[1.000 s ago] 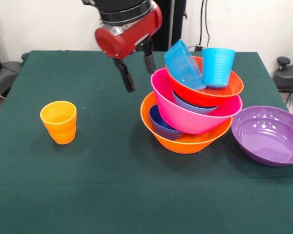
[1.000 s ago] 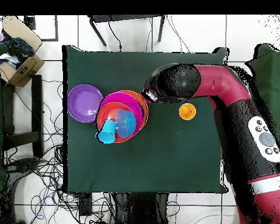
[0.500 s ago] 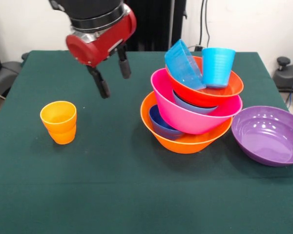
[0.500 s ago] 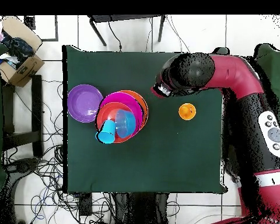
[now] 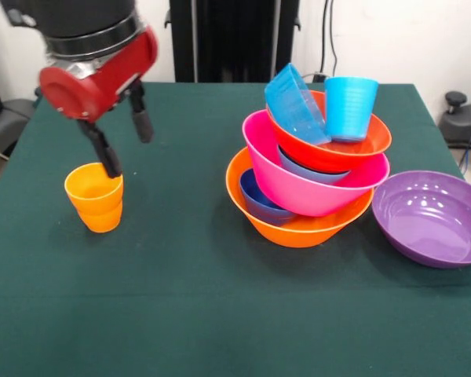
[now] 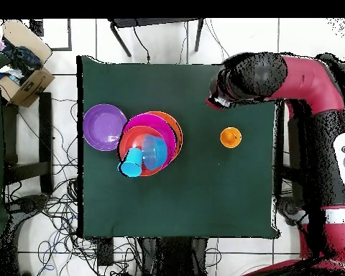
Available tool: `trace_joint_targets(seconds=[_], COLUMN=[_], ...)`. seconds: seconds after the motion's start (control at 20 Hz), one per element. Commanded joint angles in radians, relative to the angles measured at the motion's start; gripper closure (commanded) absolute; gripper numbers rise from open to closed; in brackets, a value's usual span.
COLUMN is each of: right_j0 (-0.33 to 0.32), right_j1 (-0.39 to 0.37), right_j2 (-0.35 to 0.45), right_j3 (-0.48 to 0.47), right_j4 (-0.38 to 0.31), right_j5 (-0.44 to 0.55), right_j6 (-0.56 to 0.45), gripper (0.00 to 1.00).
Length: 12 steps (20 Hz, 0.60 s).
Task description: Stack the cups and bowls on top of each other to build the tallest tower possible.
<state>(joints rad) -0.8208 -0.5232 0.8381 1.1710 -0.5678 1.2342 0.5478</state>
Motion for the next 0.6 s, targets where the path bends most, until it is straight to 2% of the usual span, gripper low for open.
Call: trace_joint_targets(seconds=[0.05,0.25,0.6], right_j0=[0.009,0.012,0.005], right_j1=[0.076,0.113,0.125], right_j2=[-0.027,-0.033,-0.073], right_j3=[-0.142,-0.171,-0.158], right_j4=[-0.107,-0.116,-0.115], right_j5=[0.118,0.105,0.093], right_j6=[-0.365,-0.433,-0.407], gripper=[0.0,0.0,0.0])
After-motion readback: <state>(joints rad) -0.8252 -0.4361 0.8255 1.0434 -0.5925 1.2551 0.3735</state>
